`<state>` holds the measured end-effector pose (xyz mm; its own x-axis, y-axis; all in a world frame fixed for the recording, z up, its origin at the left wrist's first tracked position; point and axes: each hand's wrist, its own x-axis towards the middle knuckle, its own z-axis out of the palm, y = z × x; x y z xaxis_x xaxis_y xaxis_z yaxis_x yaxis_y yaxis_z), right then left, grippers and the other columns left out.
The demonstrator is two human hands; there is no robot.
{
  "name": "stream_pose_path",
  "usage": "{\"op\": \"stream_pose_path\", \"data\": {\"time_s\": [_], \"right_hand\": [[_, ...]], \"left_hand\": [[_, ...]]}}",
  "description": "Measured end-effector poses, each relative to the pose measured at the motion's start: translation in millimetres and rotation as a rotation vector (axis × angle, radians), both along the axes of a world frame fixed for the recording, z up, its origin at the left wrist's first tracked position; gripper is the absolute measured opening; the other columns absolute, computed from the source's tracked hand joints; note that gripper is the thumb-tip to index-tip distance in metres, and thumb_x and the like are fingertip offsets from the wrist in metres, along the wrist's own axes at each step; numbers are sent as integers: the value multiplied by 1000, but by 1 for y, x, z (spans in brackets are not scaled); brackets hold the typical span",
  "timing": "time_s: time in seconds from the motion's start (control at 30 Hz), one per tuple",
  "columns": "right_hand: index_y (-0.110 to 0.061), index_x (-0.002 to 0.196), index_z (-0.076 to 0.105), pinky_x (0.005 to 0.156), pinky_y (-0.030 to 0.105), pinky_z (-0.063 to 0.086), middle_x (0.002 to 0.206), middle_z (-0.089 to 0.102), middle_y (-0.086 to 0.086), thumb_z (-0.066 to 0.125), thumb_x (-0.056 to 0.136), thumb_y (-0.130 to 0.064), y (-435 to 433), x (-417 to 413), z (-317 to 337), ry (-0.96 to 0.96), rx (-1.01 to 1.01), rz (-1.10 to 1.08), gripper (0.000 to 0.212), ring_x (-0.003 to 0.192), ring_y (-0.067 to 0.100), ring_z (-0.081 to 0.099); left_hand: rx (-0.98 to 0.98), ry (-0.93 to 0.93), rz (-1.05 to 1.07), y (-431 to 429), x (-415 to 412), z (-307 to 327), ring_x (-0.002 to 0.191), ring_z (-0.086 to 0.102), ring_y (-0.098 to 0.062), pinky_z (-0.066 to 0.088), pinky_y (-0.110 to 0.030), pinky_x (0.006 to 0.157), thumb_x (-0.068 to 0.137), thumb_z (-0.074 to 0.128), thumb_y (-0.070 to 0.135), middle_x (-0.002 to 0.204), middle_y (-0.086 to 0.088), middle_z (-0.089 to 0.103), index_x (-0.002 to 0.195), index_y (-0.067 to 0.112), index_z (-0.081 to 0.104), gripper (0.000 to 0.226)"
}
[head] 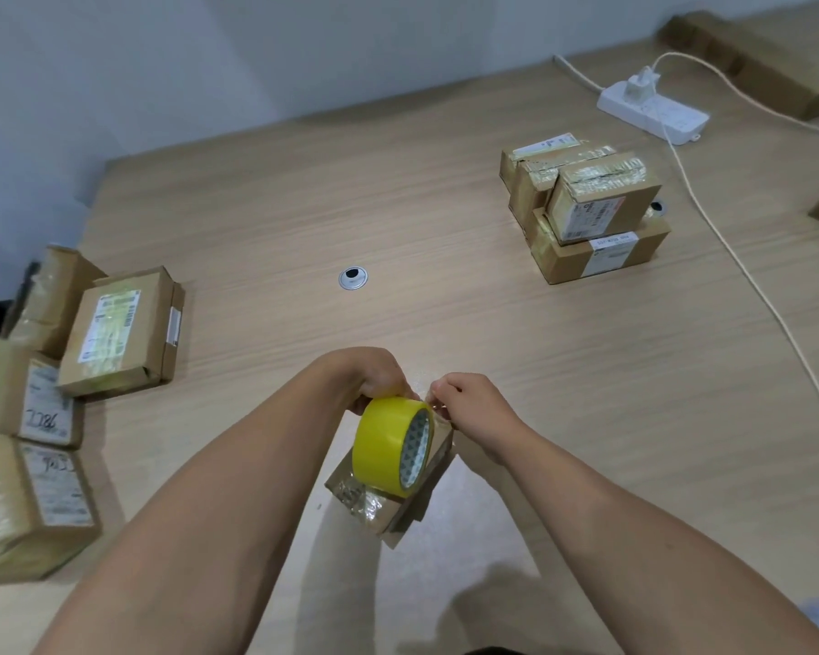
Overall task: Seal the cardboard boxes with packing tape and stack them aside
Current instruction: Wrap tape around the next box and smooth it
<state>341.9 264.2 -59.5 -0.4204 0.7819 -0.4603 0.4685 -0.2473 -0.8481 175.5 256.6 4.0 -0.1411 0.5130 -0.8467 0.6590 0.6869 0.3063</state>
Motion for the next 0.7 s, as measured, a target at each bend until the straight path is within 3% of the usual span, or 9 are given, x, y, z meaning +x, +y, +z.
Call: {"op": "stream_pose_path", "data": {"time_s": [0.17, 0.27, 0.33, 0.43, 0.53, 0.6, 0.63, 0.7], "right_hand": [[-1, 67, 67, 64, 33, 40, 60, 59, 2, 58, 80, -20, 2, -7, -1, 18, -151, -51, 25, 63, 19, 52], [-9, 71, 56, 55, 29, 33, 66, 48, 11, 64, 84, -12, 2, -6, -7, 43, -298, -152, 15, 56, 19, 42], [-11, 80, 56, 49, 25, 36, 71, 56, 11, 67, 90, -17, 1, -2, -12, 43, -326, -196, 16, 55, 19, 47], [-23, 85, 61, 50, 27, 46, 78, 66, 8, 59, 95, -20, -1, -1, -16, 27, -290, -305, 11, 55, 17, 56], [-36, 81, 63, 73, 43, 58, 83, 66, -10, 53, 88, -35, 2, -1, -12, 31, -71, -364, 13, 71, 19, 64], [-32, 79, 66, 78, 36, 53, 88, 65, -10, 61, 88, -33, -3, 1, -1, 94, 70, -228, 11, 82, 14, 63], [-29, 79, 68, 77, 26, 49, 93, 64, -7, 64, 90, -28, -6, 2, 4, 101, 102, -151, 12, 86, 10, 61], [-21, 79, 70, 73, 16, 41, 94, 62, -5, 63, 95, -24, -14, 5, 0, 28, 138, -14, 18, 88, 7, 58]], "left_hand": [[-53, 134, -159, 9, 13, 1, 70, 49, -27, 44, -34, 64, 93, 69, 26, 87, -17, 51, 87, 3, 61, 25], [-83, 175, -235, 12, 16, -2, 72, 44, -27, 40, -33, 67, 95, 67, 26, 86, -16, 46, 84, 5, 56, 26], [-94, 197, -288, 13, 18, -2, 70, 43, -27, 39, -32, 65, 96, 66, 26, 85, -16, 46, 83, 5, 57, 26], [-108, 221, -340, 15, 19, 0, 62, 41, -25, 39, -29, 60, 97, 64, 24, 82, -14, 44, 76, 6, 60, 28], [-117, 228, -353, 15, 18, 1, 57, 40, -22, 38, -27, 56, 98, 62, 23, 79, -13, 45, 73, 7, 60, 30], [-97, 238, -340, 14, 18, 2, 57, 42, -23, 40, -27, 57, 97, 65, 30, 74, -12, 48, 76, 6, 59, 32], [-82, 238, -337, 13, 18, 2, 58, 44, -24, 40, -28, 59, 96, 65, 32, 75, -13, 49, 78, 6, 59, 33], [-67, 225, -339, 12, 19, 3, 65, 46, -25, 41, -29, 62, 98, 63, 31, 81, -15, 50, 83, 5, 60, 30]]}}
